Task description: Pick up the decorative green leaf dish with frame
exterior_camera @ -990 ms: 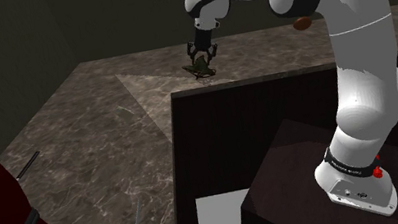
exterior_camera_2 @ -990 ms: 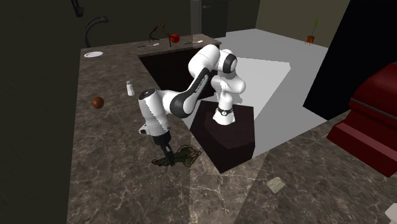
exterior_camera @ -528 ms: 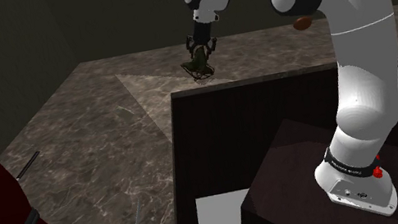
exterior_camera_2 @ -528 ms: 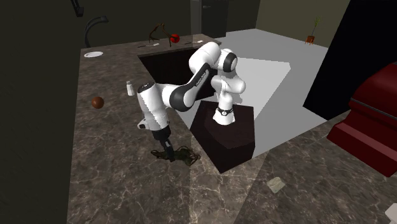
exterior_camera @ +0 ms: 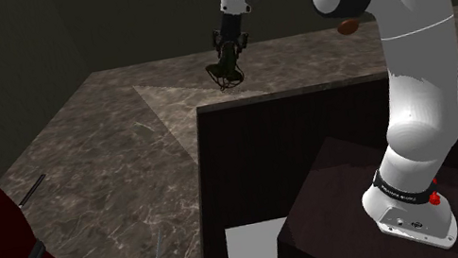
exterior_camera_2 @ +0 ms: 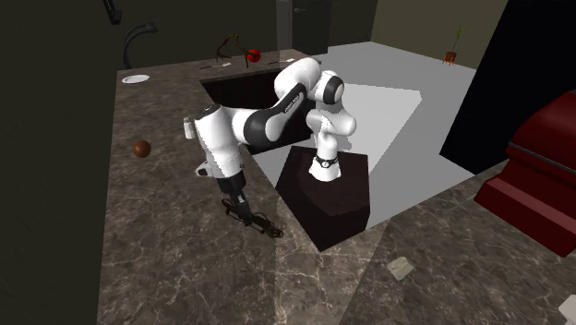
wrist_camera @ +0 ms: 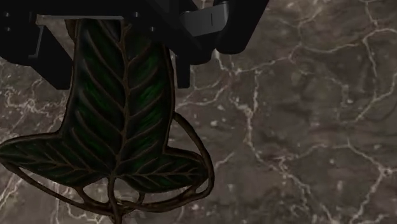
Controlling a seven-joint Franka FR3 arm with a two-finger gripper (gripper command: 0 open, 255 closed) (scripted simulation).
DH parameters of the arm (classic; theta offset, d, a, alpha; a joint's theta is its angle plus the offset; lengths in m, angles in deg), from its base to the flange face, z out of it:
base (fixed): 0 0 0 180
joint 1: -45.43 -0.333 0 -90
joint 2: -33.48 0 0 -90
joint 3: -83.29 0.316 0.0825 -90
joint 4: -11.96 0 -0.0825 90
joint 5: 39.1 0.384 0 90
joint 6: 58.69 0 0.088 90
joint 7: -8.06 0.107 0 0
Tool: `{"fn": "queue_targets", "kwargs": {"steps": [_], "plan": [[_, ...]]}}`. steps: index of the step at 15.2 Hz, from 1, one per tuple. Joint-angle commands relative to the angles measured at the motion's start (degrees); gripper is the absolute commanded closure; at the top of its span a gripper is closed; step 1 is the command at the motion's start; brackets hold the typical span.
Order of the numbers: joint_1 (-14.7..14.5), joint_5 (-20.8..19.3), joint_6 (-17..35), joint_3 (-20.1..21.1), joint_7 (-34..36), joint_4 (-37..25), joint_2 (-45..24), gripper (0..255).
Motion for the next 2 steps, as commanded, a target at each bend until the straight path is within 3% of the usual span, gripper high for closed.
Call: {"fn": "queue_targets", "kwargs": {"steps": [1,2], "plan": [[0.03,-0.09,-0.78,-0.03,0.21,-0.62,0.19,255],[0.03,-0.08,-0.79,-0.03,0.21,-0.63,0.18,255]]}}
